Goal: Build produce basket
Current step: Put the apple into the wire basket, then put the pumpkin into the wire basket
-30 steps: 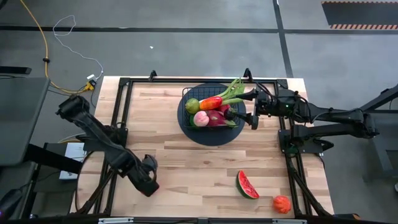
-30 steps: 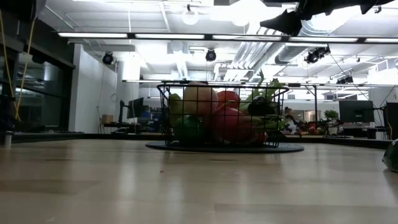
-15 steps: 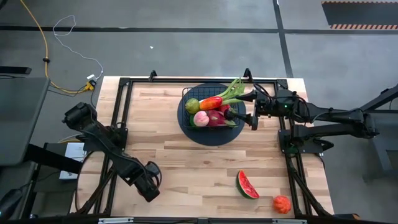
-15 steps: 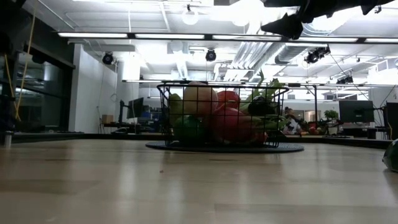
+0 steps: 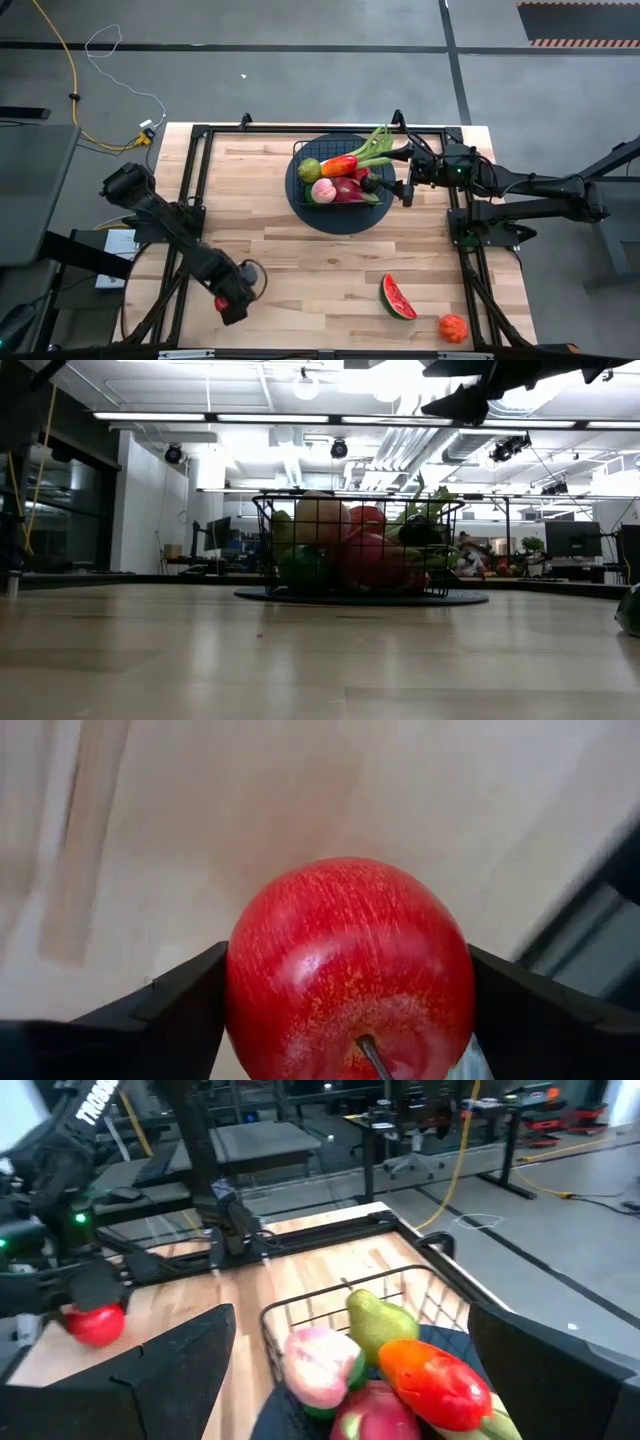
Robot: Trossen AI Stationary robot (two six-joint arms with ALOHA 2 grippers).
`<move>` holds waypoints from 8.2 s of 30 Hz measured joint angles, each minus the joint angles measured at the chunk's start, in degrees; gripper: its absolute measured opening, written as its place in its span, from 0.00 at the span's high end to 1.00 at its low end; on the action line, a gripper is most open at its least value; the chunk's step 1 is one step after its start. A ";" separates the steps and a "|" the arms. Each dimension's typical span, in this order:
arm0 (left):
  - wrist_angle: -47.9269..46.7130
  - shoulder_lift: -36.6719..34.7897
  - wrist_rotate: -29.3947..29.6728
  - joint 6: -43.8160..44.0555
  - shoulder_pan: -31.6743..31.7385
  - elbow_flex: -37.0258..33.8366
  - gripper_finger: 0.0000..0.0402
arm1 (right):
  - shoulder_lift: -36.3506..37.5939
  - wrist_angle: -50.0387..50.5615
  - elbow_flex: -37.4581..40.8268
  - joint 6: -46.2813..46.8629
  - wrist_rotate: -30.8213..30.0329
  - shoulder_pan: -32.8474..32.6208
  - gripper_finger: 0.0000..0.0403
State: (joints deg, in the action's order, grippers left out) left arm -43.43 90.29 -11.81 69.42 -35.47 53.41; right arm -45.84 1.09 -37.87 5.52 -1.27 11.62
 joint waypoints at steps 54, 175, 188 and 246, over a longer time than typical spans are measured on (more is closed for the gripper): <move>69.88 -28.31 12.48 -52.04 48.20 -14.80 0.15 | 0.00 -4.82 0.00 5.14 4.80 -0.03 0.03; 48.77 -46.87 23.39 -54.26 42.53 -15.17 0.01 | -0.02 -2.57 0.00 7.49 5.79 -0.04 0.03; 48.75 -46.83 23.58 -55.58 42.54 -15.17 0.01 | -0.02 -3.84 0.00 9.88 5.84 -0.02 0.03; 44.49 -46.81 25.11 -53.09 42.60 -15.17 0.01 | -50.20 34.97 -12.85 78.66 38.44 -61.69 0.03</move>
State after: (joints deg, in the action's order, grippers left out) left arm 1.06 43.48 13.30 16.34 7.14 38.24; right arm -96.05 36.06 -50.72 84.18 37.17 -50.07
